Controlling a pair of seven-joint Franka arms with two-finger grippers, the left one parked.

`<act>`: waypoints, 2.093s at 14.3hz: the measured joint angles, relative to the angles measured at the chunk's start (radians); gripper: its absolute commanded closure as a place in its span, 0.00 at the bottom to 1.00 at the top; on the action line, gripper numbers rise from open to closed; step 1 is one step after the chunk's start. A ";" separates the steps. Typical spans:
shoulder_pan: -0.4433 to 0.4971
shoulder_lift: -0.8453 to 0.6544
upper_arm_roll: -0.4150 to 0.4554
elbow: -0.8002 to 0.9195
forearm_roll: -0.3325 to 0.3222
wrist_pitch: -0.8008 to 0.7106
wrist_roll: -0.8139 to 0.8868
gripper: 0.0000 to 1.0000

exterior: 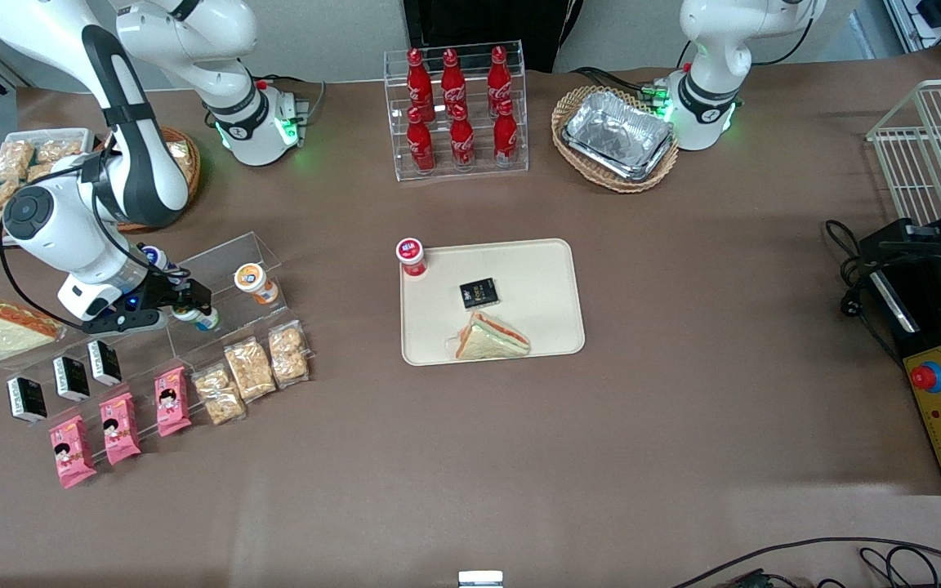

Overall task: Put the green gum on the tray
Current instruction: 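Close the right gripper around the green-capped gum bottle, then lift the green gum bottle up off the acrylic stand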

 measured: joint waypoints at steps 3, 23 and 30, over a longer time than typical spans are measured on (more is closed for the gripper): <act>0.005 0.000 0.001 -0.007 0.000 0.001 -0.001 0.51; 0.022 -0.128 0.007 0.627 -0.027 -0.857 -0.003 1.00; 0.307 -0.115 0.020 0.681 -0.013 -0.934 0.436 1.00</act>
